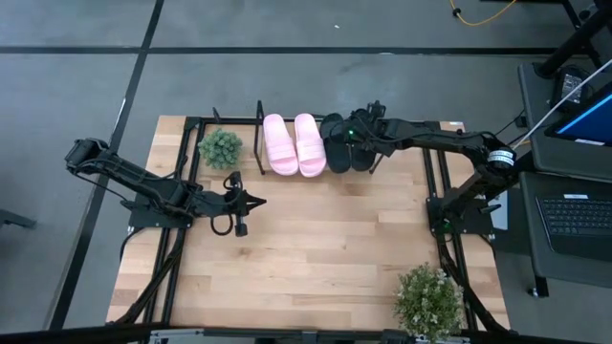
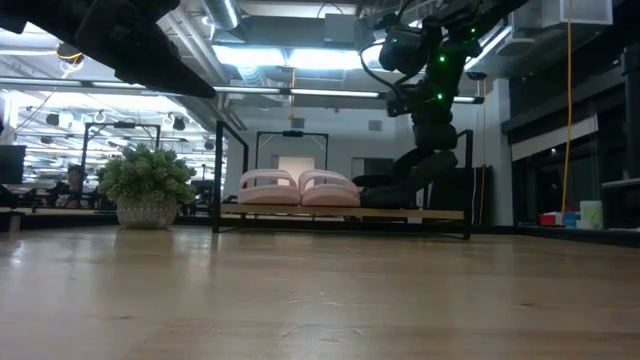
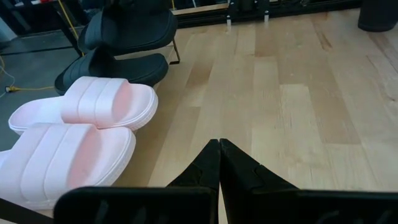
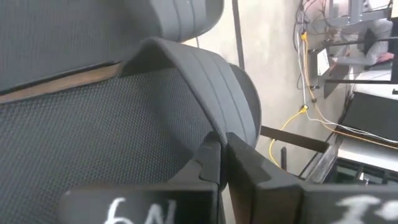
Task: Pick and place slides into the shelf
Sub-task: Put the black slides on the shelf
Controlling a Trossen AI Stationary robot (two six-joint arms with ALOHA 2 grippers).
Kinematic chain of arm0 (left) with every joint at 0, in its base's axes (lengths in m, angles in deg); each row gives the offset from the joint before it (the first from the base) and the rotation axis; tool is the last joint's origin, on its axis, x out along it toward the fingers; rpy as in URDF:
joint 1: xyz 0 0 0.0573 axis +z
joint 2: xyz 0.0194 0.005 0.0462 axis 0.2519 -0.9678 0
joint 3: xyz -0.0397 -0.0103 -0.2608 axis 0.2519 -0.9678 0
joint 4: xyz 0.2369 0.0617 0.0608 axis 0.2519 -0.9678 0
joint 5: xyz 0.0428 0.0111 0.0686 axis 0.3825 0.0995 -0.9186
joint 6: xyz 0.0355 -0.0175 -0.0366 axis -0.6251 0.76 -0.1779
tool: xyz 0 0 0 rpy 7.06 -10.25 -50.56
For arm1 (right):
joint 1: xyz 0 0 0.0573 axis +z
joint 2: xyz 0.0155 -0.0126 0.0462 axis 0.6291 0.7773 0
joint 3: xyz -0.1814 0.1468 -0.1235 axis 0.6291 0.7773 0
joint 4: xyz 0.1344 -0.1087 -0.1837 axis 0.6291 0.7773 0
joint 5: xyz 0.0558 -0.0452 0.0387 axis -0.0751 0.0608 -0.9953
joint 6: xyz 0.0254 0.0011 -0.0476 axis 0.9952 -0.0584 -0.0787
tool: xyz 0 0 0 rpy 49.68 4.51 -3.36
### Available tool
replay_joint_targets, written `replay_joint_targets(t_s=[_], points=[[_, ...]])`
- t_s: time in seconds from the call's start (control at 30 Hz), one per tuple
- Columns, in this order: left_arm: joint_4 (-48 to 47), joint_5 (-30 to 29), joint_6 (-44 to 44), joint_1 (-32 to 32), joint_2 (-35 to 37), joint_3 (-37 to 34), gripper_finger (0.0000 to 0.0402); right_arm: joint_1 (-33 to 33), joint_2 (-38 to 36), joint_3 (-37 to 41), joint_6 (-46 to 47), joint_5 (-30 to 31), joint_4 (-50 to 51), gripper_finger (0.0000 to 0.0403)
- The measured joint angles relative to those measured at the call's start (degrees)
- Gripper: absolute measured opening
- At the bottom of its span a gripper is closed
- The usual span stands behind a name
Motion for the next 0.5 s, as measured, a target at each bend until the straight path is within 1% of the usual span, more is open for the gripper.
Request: replay_joint_targets(t_s=[0.17,0.27,0.5], points=[[0.0,0.0,0.2,0.0,0.0,0.0,0.0000,-0.9,0.2,0.0,0.0,0.0,-0.6,0.0012],[0.0,0.0,0.3,0.0,0.0,0.0,0.0000,-1.5,1.3,0.0,0.0,-1.0,-0.5,0.0012],[0.0,0.0,0.3,0.0,0.0,0.0,0.0000,-1.5,4.0,-0.1,-0.1,-0.8,-1.1,0.0012]])
